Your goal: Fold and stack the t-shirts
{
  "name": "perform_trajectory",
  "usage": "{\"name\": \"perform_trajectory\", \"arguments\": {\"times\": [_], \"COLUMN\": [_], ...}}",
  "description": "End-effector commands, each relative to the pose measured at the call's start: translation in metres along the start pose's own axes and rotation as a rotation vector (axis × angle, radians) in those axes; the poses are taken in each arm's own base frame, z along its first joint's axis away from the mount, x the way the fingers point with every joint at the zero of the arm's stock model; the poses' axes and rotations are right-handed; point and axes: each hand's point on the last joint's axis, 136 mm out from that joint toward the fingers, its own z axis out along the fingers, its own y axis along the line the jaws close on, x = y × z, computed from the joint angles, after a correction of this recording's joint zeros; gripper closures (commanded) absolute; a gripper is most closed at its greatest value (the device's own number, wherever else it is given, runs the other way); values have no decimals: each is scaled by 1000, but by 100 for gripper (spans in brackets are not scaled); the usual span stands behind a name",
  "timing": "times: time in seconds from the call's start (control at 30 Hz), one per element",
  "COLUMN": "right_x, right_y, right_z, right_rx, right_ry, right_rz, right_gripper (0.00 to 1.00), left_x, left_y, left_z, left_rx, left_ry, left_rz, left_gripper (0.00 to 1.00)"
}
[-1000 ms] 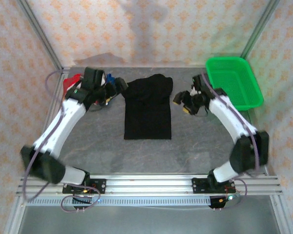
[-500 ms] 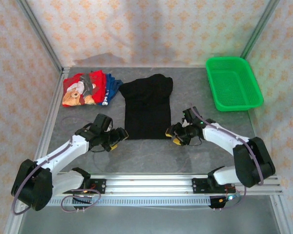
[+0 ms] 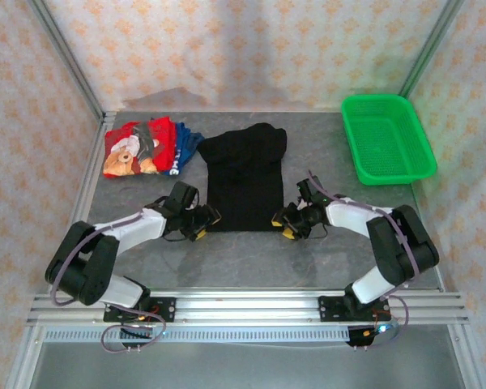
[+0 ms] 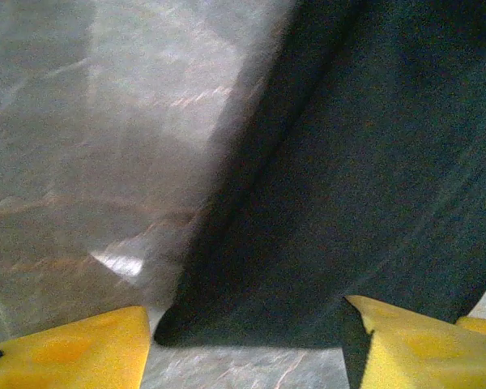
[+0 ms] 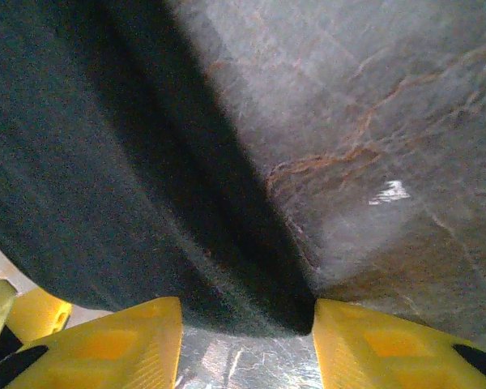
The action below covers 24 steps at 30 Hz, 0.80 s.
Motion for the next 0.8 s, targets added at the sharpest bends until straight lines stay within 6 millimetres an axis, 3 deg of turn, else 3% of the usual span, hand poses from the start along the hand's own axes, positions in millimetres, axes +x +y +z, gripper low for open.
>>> {"name": "perform_trajectory", "arguments": {"times": [0.0, 0.17, 0.3, 0.4, 0.57, 0.77], "right_x": [-22, -35, -40, -34, -7, 50], "right_y": [16, 20, 22, 21, 6, -5], "right_z": [7, 14, 17, 4, -31, -66], "right_rx": [-15, 1, 16, 28, 56, 14], "right_ry": [-65, -87, -90, -97, -117, -101], "right_rz": [-30, -18, 4, 9, 5, -19], "right_gripper": [60, 75, 98, 100, 100, 100], "left_x": [-15, -15, -11, -8, 8, 44], "left_y": [-27, -31, -24, -20, -7, -2], "left_z": [4, 16, 15, 1, -29, -69], "left_rx": [59, 32, -9, -50, -95, -43], "left_ry": [-42, -14, 2, 5, -15, -62], "left_rz": [27, 45, 56, 94, 137, 153], "left_gripper": [41, 56, 86, 99, 100, 100]}}
